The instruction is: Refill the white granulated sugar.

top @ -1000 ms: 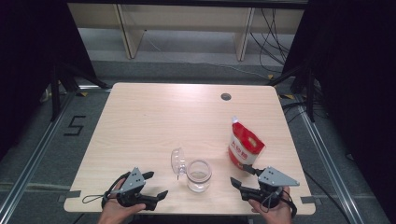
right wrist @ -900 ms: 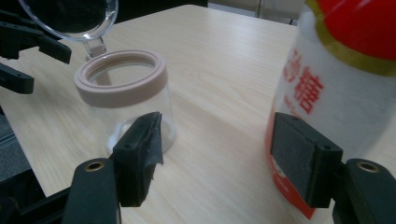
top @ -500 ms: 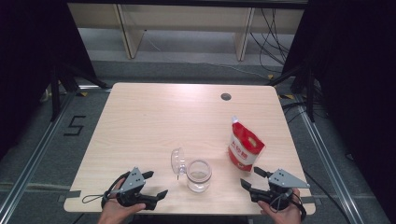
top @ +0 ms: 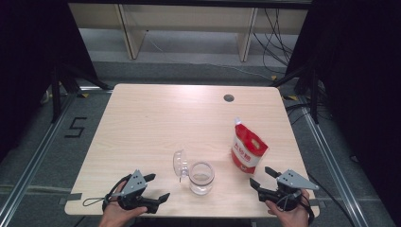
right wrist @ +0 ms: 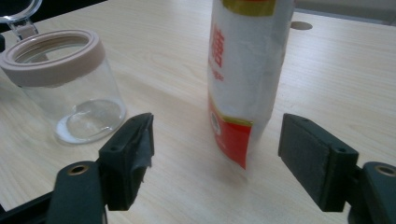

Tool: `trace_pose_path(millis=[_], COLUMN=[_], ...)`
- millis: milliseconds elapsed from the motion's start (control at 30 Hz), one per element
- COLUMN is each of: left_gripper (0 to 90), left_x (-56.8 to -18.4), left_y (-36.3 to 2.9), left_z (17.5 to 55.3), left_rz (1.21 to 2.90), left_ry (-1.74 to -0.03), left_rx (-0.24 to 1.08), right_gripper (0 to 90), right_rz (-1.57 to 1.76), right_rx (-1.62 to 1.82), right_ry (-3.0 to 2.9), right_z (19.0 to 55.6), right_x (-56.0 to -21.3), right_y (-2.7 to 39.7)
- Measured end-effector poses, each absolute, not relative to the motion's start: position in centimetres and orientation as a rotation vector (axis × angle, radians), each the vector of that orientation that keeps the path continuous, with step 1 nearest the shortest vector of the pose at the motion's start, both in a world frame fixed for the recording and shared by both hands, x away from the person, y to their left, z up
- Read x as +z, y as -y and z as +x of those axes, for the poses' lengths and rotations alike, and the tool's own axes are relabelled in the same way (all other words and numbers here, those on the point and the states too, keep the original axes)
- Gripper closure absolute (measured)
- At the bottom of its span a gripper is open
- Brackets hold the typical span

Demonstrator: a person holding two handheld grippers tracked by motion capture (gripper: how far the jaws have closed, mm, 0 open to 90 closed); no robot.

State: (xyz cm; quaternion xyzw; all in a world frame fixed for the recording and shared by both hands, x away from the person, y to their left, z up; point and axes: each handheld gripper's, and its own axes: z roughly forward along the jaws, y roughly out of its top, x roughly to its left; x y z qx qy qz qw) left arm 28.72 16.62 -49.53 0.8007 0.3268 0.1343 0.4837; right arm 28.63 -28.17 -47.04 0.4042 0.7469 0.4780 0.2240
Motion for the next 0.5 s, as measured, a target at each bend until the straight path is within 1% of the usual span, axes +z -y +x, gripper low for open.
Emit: trace_pose_path(millis=[33, 133, 200, 500], left_gripper=[15.7, 15.7, 15.7, 15.8], left_x=[-49.5, -49.5, -49.5, -49.5], left_y=[-16.8, -16.8, -16.8, -16.8], left_z=[28.8, 28.8, 28.7, 28.7], left_rz=[1.972, 1.976, 1.972, 1.959], left_ry=[-0.789, -0.79, -0.791, -0.805], left_rx=[0.344, 0.344, 0.338, 0.333], right_gripper=[26.7, 22.1, 20.7, 20.5], right_rz=[1.125, 1.13, 1.157, 1.121], right_rx=[1.326, 1.309, 1.309, 1.324], right_ry=[-2.056, -2.036, -2.024, -2.031], right_z=[28.7, 28.9, 29.0, 30.3], right_x=[-47.1, -47.1, -47.2, -47.3], right_y=[28.2, 28.6, 28.5, 28.1])
